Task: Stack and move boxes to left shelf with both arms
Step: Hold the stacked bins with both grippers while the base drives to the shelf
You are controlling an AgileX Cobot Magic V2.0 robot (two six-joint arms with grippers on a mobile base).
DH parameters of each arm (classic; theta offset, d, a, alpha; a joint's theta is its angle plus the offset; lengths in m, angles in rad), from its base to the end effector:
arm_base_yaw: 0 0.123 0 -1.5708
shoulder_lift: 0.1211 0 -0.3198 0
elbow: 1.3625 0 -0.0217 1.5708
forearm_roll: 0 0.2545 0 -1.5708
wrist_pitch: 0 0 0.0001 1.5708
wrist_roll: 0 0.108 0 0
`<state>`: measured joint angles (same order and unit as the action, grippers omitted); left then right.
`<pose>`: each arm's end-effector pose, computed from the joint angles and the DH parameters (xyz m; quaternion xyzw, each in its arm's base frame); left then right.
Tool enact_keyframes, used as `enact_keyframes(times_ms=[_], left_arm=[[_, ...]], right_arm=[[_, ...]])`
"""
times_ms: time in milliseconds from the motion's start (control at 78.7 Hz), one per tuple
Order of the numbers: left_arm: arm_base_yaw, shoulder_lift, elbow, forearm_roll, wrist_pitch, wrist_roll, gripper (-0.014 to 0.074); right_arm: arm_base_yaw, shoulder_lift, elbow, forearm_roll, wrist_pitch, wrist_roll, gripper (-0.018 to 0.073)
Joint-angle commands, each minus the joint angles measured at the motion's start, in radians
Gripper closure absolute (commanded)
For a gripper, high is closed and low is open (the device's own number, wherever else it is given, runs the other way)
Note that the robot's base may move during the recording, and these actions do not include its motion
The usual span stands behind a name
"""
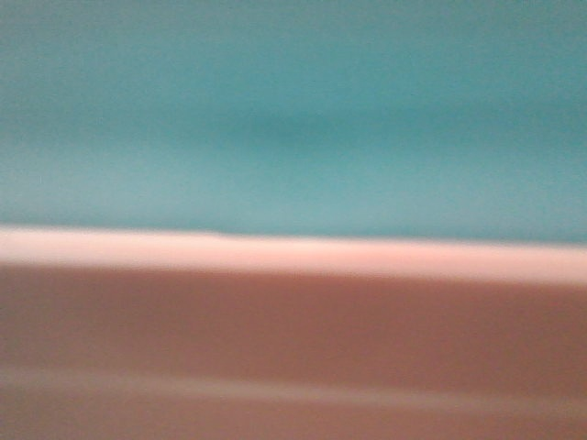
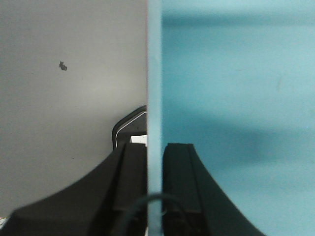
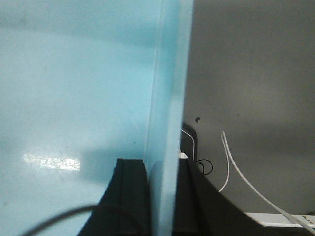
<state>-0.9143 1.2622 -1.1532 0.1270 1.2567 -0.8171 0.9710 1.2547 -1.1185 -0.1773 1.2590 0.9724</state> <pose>0.1485 -0.1714 0.3507 0.0586 0.9857 -0.0701 0.1418 0.1399 0.1725 0.3432 -0.0152 0.9875 0.0587 0.1455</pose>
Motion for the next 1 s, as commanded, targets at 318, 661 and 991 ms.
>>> enact_keyframes(times_ms=[318,661,991], left_arm=[[-0.006,-0.028,-0.037,0.029,0.044,0.001,0.0601],[-0.006,-0.028,-0.037,0.029,0.042,0.001,0.0601],[-0.006,-0.028,-0.037,0.029,0.042,0.001,0.0601]], right_arm=[[0.004,-0.032,-0.039,-0.02,0.014,-0.013,0.0492],[0.004,-0.032,-0.039,-0.028,0.014,-0.013,0.0492],[0.004,-0.032,-0.039,-0.029,0.014,-0.013,0.0492]])
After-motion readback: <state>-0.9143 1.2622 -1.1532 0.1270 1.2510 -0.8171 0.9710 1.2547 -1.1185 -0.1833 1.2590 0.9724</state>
